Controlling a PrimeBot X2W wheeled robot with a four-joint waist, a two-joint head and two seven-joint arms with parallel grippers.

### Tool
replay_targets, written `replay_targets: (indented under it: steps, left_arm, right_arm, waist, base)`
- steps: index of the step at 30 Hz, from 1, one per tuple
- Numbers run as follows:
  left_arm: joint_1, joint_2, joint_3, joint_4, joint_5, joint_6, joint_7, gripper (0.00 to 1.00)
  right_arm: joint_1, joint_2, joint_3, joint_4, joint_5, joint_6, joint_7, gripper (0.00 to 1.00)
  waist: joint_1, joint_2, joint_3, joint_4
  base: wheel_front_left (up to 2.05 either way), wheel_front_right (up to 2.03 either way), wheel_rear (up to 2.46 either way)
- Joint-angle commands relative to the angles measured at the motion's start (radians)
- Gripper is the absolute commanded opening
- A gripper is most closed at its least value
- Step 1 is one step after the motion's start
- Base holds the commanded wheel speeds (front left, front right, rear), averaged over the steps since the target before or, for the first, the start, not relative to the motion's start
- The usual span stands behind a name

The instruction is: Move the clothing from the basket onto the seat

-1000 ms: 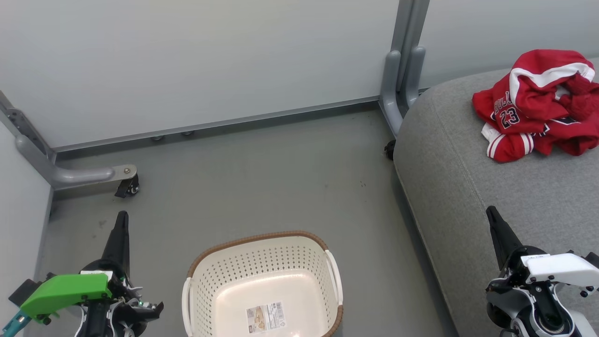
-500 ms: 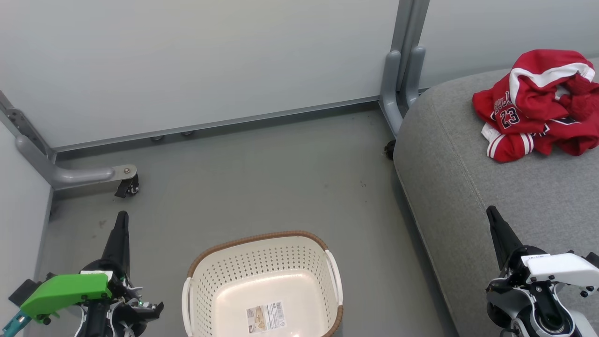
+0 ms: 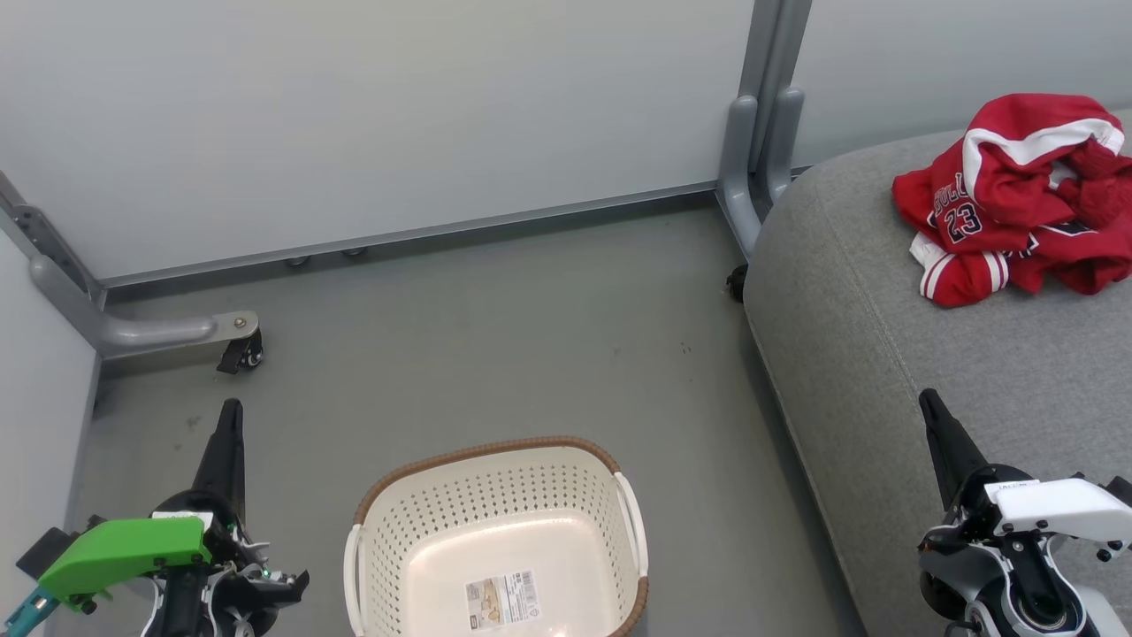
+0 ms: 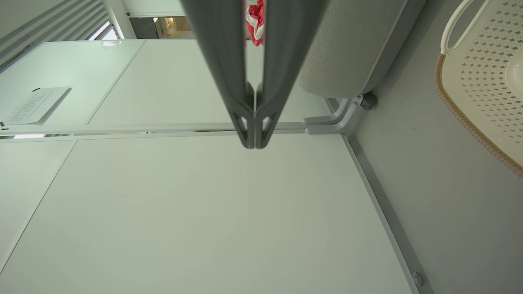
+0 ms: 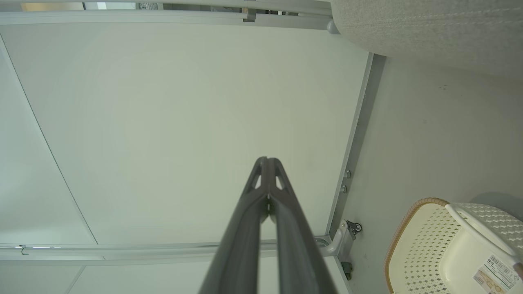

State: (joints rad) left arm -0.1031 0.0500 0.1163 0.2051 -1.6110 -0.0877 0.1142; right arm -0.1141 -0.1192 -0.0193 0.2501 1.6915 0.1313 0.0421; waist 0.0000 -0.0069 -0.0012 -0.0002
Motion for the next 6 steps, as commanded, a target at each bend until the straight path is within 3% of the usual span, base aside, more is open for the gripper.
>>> replay_targets:
  steps: [1,6]
  left_arm:
    - [-0.012,0.000,0.002,-0.002,-0.002,-0.004,0.003,0.00]
    - [-0.012,0.000,0.002,-0.002,-0.002,-0.004,0.003,0.00]
  right_arm:
    - [-0.007,-0.007,0.001,-0.001,0.008,-0.001,-0.004,0.00]
    - [-0.006,-0.008,0.003,-0.001,0.009,-0.001,-0.005,0.00]
  waist:
    - [0.0000,0.0069,0.000,0.000]
    - [0.0000,0.0069,0.000,0.000]
  base:
    - [0.00,0.00,0.00]
    - [0.00,0.00,0.00]
